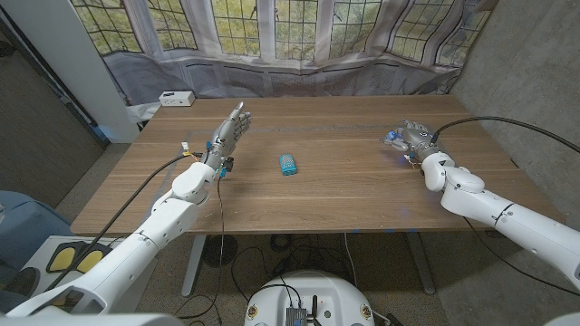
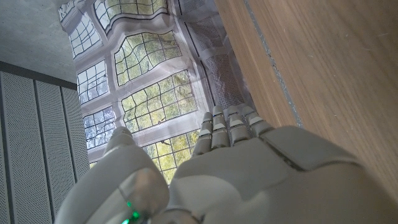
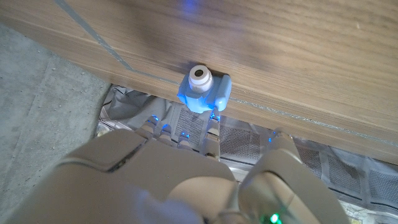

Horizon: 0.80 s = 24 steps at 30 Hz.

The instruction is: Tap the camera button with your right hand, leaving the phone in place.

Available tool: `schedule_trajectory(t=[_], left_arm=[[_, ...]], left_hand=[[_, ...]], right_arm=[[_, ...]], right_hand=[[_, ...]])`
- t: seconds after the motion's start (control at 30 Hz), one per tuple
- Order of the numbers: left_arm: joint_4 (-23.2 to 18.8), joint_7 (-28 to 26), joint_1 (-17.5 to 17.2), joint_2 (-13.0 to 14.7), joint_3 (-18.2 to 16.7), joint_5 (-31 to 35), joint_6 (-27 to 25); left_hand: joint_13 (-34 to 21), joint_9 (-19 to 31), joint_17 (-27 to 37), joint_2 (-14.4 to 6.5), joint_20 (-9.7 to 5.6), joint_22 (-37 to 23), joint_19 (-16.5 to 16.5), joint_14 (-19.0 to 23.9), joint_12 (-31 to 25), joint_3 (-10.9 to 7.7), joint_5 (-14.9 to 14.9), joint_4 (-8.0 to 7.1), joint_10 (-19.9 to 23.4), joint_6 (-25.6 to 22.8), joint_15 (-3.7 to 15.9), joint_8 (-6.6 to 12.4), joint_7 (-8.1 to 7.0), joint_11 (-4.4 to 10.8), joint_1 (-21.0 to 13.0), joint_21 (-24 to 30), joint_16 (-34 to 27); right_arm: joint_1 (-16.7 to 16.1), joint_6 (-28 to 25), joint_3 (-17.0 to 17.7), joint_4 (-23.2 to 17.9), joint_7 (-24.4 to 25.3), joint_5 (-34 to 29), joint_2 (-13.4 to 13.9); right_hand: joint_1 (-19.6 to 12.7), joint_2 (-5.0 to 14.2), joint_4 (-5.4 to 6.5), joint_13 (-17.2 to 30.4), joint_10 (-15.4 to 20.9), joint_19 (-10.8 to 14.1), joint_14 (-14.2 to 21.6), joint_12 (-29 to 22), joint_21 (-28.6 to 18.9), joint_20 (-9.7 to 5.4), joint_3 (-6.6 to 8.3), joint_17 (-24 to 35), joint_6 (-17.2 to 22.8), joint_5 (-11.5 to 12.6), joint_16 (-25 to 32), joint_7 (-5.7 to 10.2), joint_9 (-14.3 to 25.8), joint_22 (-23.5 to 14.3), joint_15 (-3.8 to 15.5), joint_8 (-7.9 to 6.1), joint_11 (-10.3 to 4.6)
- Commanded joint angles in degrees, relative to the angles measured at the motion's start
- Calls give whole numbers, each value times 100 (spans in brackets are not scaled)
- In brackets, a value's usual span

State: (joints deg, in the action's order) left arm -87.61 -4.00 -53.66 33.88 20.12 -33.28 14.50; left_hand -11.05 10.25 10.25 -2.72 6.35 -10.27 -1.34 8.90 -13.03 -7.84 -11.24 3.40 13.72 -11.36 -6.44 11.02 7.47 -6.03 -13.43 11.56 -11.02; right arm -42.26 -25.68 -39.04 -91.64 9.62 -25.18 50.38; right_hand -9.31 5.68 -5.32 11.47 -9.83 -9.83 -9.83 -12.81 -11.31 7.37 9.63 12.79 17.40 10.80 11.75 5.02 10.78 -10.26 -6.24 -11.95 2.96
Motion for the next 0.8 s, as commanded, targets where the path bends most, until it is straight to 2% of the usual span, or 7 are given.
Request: schedule_trajectory(t=[0.03, 0.8], left_arm=[[-6, 2, -6, 1, 8, 2, -1], [-45, -62, -53, -11, 4, 13, 1]], left_hand=[[-31, 11, 17, -77, 58, -9, 26, 30, 25, -21, 19, 19, 42, -45, -6, -1, -29, 29, -4, -32, 8], [-32, 12, 18, -79, 82, -10, 39, 17, 31, -16, 20, 26, 48, -52, -9, -1, -37, 39, 4, -31, 12]], right_arm=[[-35, 7, 24, -3, 39, 48, 20], [-5, 176, 47, 145, -23, 244, 17]], right_hand=[[-26, 24, 5, 16, -522, -1086, -1269, -16, -51, 22, 57, 4, 24, -5, 37, 28, 9, -29, 51, 11, -52], [-24, -3, -5, 15, -497, -1053, -1238, -25, -62, 46, 58, 2, 219, -9, 43, -6, 13, -27, 43, -39, -56]])
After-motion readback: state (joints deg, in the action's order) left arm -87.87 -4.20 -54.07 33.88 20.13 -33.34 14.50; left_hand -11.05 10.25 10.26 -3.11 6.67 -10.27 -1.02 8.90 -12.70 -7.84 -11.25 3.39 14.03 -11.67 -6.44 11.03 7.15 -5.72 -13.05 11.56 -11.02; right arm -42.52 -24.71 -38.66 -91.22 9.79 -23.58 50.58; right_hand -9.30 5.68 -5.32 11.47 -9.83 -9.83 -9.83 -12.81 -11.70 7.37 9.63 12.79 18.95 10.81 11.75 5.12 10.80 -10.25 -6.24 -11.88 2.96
